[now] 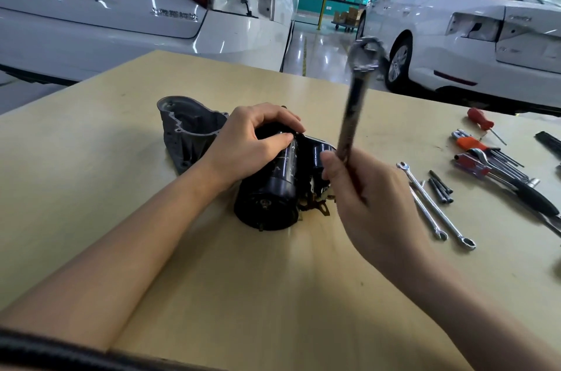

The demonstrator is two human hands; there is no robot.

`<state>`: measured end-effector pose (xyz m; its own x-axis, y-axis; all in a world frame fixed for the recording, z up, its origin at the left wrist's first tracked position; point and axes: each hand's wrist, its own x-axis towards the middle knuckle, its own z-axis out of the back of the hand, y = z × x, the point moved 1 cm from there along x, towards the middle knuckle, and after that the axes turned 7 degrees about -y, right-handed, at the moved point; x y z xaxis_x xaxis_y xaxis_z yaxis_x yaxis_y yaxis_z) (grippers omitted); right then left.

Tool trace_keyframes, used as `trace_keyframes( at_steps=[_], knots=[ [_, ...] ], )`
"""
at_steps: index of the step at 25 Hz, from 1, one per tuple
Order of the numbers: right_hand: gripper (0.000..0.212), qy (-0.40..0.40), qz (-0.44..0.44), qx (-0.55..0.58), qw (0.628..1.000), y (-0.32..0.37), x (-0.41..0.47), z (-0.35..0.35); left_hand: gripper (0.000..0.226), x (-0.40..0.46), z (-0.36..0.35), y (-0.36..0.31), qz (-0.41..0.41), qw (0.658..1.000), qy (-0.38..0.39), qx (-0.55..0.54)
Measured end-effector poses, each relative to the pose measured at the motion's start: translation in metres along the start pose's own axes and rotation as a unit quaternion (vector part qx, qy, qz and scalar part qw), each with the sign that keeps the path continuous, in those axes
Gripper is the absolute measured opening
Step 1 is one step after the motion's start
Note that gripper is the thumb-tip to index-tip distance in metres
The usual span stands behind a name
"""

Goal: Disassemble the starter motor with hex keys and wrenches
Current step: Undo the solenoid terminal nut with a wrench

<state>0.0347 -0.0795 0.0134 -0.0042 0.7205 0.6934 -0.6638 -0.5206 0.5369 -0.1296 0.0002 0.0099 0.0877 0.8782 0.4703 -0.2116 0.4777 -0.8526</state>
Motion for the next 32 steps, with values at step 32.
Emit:
trace_keyframes(
  at_steps=[32],
  knots=[
    [0.036,-0.089,-0.238,0.171,0.952,-0.012,-0.004,0.005,0.028,-0.001,0.001,-0.004,0.008,1.0,0.003,-0.004]
  ],
)
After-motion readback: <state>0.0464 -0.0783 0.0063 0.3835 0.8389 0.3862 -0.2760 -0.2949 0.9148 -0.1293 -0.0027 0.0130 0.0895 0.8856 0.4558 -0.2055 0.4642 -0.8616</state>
